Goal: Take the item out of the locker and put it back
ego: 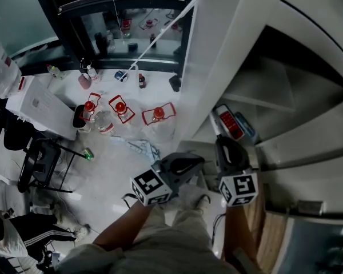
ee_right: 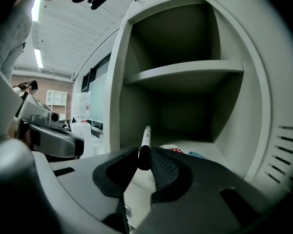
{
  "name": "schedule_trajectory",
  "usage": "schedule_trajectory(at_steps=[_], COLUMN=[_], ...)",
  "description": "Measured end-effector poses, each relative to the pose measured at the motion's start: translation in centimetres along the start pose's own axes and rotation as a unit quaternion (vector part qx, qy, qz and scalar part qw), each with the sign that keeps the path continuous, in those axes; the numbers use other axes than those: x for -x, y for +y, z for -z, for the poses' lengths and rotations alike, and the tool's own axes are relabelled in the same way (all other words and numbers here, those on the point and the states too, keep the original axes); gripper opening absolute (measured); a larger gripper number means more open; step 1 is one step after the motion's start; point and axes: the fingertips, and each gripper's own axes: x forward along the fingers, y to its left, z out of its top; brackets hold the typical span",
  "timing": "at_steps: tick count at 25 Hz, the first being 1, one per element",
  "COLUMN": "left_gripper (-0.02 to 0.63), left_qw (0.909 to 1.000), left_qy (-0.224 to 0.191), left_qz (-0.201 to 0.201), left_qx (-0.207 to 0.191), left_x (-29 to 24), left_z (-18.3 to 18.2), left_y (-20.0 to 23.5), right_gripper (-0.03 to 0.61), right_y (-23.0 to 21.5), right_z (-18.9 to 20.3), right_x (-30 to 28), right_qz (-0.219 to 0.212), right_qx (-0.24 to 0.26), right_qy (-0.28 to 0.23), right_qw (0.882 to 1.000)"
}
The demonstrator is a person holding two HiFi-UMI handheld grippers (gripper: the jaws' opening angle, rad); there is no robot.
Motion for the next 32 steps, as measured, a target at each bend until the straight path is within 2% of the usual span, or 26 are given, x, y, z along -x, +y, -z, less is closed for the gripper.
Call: schedule_trajectory(at_steps=[10, 15, 20, 25, 29, 32], left_gripper=[0.005, 0.005, 0.005, 0.005, 0.005, 0.005], left_qw=[0.9997, 0.9999, 0.9999, 0.9998, 0.9998, 0.9998], left_qy=[0.003, -0.005, -0.012, -0.012, -0.011, -0.010], left_qz=[0.010, 0.010, 0.009, 0.012, 0.013, 0.015], left_qx=[-0.020, -0.010, -0.008, -0.008, -0.008, -0.011], left_x=[-0.8, -0.9, -0.9, -0.8, -0.8, -0.9], left_z=[-0.4, -1.5, -2.1, -2.4, -2.4, -2.4], left_y=[-0.7, -1.2, -1.6, -1.8, -1.7, -1.7], right_gripper=[0.077, 0.077, 0.077, 0.077, 0.077, 0.077], right_y=[0.7, 1.6, 2.0, 2.3, 2.8, 2.4], right_z=[-3.6, -5.2, -4.9, -4.6, -5.0, -4.6], right_x=[3.5, 5.2, 6.6, 7.1, 7.0, 7.0], right_qz=[-0.006, -0.004, -0.004, 0.000, 0.000, -0.001], right_qx=[0.013, -0.016, 0.009, 0.001, -0.026, -0.005], right_qy=[-0.044, -0.059, -0.067, -0.061, -0.062, -0.065], right_qw=[0.999, 0.998, 0.998, 0.998, 0.998, 0.998])
